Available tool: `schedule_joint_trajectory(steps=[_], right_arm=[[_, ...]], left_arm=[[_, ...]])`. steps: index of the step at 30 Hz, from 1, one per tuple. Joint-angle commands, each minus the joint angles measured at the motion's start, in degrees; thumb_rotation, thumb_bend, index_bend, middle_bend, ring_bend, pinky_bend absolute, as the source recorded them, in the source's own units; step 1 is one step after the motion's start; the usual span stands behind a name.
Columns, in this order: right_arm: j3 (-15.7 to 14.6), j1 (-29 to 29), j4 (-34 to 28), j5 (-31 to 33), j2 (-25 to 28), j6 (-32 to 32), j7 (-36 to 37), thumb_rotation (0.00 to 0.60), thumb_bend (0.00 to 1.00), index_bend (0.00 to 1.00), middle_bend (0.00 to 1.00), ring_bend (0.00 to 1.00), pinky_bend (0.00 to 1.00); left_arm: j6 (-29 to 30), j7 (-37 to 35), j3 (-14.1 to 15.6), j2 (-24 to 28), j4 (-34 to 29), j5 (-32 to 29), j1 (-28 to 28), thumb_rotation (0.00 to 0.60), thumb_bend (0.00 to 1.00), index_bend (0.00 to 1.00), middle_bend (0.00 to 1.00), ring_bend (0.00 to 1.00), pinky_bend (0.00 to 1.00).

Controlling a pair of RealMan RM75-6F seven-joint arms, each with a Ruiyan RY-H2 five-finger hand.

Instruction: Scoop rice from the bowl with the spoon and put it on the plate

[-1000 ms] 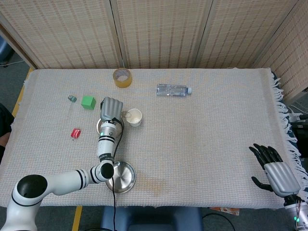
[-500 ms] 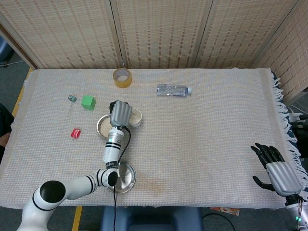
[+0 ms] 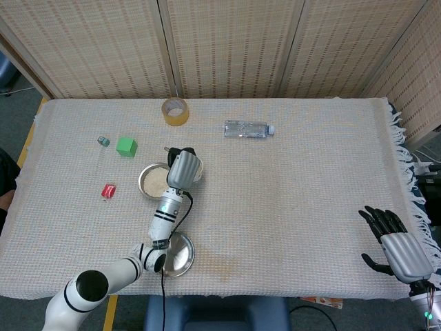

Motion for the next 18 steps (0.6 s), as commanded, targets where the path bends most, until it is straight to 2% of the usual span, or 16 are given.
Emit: schedule_joint_trajectory(steps=[1, 5, 14, 18], right_arm=[[-0.1, 0.0, -0.1, 0.0, 0.1, -0.1, -0.1, 0.6, 0.19, 0.0, 0.0, 0.0, 0.0], [-0.2, -0.2, -0.3, -0.4, 0.2, 0.5, -0.1, 0.6, 0.19, 0.0, 0.0, 0.0, 0.0], [-0.4, -0.2, -0.3, -1.0, 0.4, 0.5, 0.3, 0.6, 0.19, 0.0, 0.0, 0.0, 0.0], [-0.5, -0.3, -0.5, -1.0, 0.5, 0.6, 0.3, 0.6, 0.19, 0.0, 0.0, 0.0, 0.0]], left_arm=[[1.0, 0.7, 1.0, -1.1, 1.8, 2.9, 0.9, 0.6, 0.39, 0.7, 1.0, 1.0, 1.0], [1.0, 0.8, 1.9, -2.4, 5.0, 6.1, 1.6, 0.6, 0.38, 0.69, 1.0, 1.0, 1.0], [0.4, -0.5, 1.1, -4.5, 10.9, 10.7, 3.0, 0.6, 0.38, 0.68, 1.0, 1.0, 1.0], [0.8, -0.6, 2.3, -5.2, 13.7, 13.8, 3.8, 0.6, 0.38, 0.68, 1.0, 1.0, 1.0]])
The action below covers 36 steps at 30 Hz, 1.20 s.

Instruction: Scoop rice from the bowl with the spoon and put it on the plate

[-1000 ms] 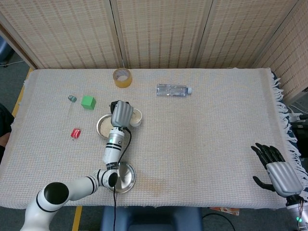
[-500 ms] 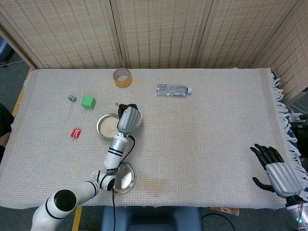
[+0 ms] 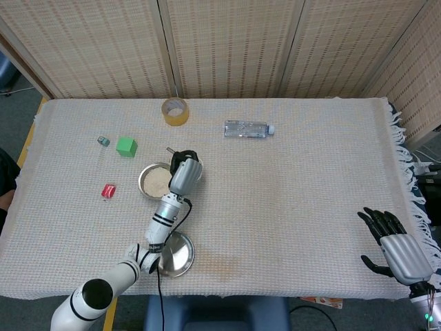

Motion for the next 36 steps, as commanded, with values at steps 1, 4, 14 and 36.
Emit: schedule_joint_trajectory(steps=[1, 4, 14, 36], right_arm=[[0.0, -0.1, -0.1, -0.1, 0.0, 0.2, -0.1, 0.6, 0.19, 0.0, 0.0, 0.0, 0.0], [-0.2, -0.3, -0.3, -0.5, 0.1, 0.5, -0.4, 0.6, 0.19, 0.0, 0.0, 0.0, 0.0], [-0.6, 0.0, -0.4, -1.0, 0.3, -0.2, 0.2, 0.6, 0.19, 0.0, 0.0, 0.0, 0.0], [-0.7, 0.0, -0.4, -1.2, 0.3, 0.1, 0.3, 0.6, 0.19, 0.0, 0.0, 0.0, 0.0]], left_arm=[[0.4, -0.5, 1.1, -0.8, 2.7, 2.6, 0.9, 0.6, 0.38, 0.68, 1.0, 1.0, 1.0], [0.1, -1.9, 1.2, -1.5, 5.2, 4.1, 1.4, 0.6, 0.38, 0.68, 1.0, 1.0, 1.0], [-1.9, -2.6, 0.2, -2.4, 10.5, 6.5, 2.2, 0.6, 0.38, 0.68, 1.0, 1.0, 1.0], [0.2, -5.9, -3.4, -1.8, 10.3, 9.0, 3.3, 0.6, 0.39, 0.68, 1.0, 1.0, 1.0]])
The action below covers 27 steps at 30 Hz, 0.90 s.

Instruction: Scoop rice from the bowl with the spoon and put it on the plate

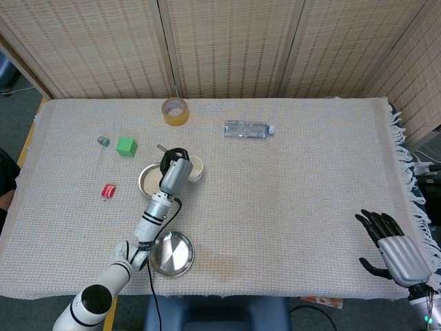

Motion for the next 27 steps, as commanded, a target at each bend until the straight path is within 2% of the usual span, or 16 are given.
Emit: schedule_joint_trajectory(steps=[1, 5, 8, 11, 14, 18, 20, 23, 27], right_arm=[[-0.1, 0.0, 0.0, -0.1, 0.0, 0.0, 0.0, 0.6, 0.19, 0.0, 0.0, 0.0, 0.0], [-0.1, -0.1, -0.1, -0.4, 0.1, 0.4, 0.0, 0.6, 0.19, 0.0, 0.0, 0.0, 0.0], [-0.1, -0.2, 0.0, -0.3, 0.1, 0.4, 0.2, 0.6, 0.19, 0.0, 0.0, 0.0, 0.0], [-0.1, 0.0, 0.1, -0.2, 0.0, 0.0, 0.0, 0.6, 0.19, 0.0, 0.0, 0.0, 0.0], [-0.2, 0.1, -0.1, -0.3, -0.1, -0.3, -0.5, 0.6, 0.19, 0.0, 0.0, 0.0, 0.0], [-0.3, -0.1, -0.4, -0.6, -0.1, 0.0, -0.9, 0.6, 0.19, 0.0, 0.0, 0.0, 0.0], [-0.4, -0.2, -0.6, -0.7, -0.1, 0.2, -1.2, 0.6, 0.19, 0.0, 0.0, 0.0, 0.0], [-0.6, -0.2, -0.8, -1.0, -0.2, 0.2, -1.5, 0.6, 0.19, 0.0, 0.0, 0.0, 0.0], [-0.7, -0.4, -1.0, -1.3, -0.2, 0.7, -1.7, 0.6, 0.19, 0.0, 0.0, 0.0, 0.0]], left_arm=[[0.6, -1.2, -1.3, 0.6, -1.1, -0.5, -0.1, 0.6, 0.39, 0.67, 1.0, 1.0, 1.0], [1.9, -3.9, -3.5, 2.5, -4.8, -1.6, 0.2, 0.6, 0.39, 0.67, 1.0, 1.0, 1.0], [3.7, -7.9, -5.4, 5.7, -11.6, -2.7, 1.8, 0.6, 0.39, 0.67, 1.0, 1.0, 1.0], [5.4, -10.7, -6.6, 11.0, -23.6, -3.6, 5.1, 0.6, 0.39, 0.67, 1.0, 1.0, 1.0], [5.4, -10.1, -6.2, 19.8, -43.2, -5.7, 10.5, 0.6, 0.39, 0.67, 1.0, 1.0, 1.0], [3.1, -6.2, -4.3, 31.0, -66.4, -11.4, 16.4, 0.6, 0.38, 0.67, 1.0, 1.0, 1.0], [3.1, -4.9, -2.4, 35.4, -73.5, -12.1, 18.4, 0.6, 0.38, 0.67, 1.0, 1.0, 1.0], [4.4, -5.3, 0.7, 38.9, -78.6, -10.0, 20.5, 0.6, 0.38, 0.67, 1.0, 1.0, 1.0], [6.2, -8.4, 5.5, 41.9, -82.4, -5.5, 23.8, 0.6, 0.38, 0.68, 1.0, 1.0, 1.0]])
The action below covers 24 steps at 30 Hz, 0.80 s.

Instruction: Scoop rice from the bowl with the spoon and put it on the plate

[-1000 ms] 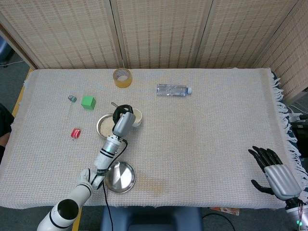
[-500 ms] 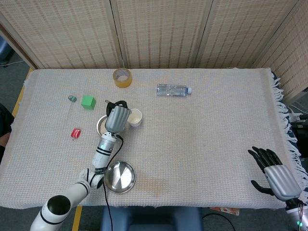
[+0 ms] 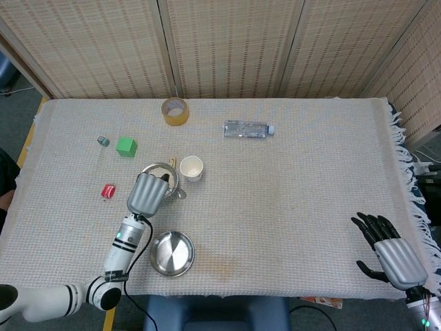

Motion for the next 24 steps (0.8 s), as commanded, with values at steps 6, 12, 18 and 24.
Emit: schedule_joint_trajectory(steps=[6, 12, 18, 24], right_arm=[[-0.4, 0.0, -0.3, -0.8, -0.1, -0.2, -0.2, 0.6, 0.19, 0.0, 0.0, 0.0, 0.0], [-0.9, -0.1, -0.4, -1.9, 0.0, 0.3, 0.0, 0.6, 0.19, 0.0, 0.0, 0.0, 0.0], [-1.2, 0.2, -0.1, -2.4, 0.2, 0.0, 0.8, 0.6, 0.19, 0.0, 0.0, 0.0, 0.0], [-1.4, 0.2, 0.0, -2.8, 0.4, 0.2, 1.2, 0.6, 0.19, 0.0, 0.0, 0.0, 0.0]], left_arm=[[1.4, -4.1, 13.2, 8.1, -7.5, 7.1, 10.3, 0.6, 0.39, 0.67, 1.0, 1.0, 1.0], [-2.6, -6.0, 14.8, 6.1, -7.6, 6.3, 11.3, 0.6, 0.39, 0.67, 1.0, 1.0, 1.0], [-3.8, -2.1, 15.4, 4.7, -10.7, 6.2, 11.7, 0.6, 0.39, 0.66, 1.0, 1.0, 1.0], [-4.6, 0.4, 15.4, 2.5, -10.8, 6.5, 11.9, 0.6, 0.39, 0.66, 1.0, 1.0, 1.0]])
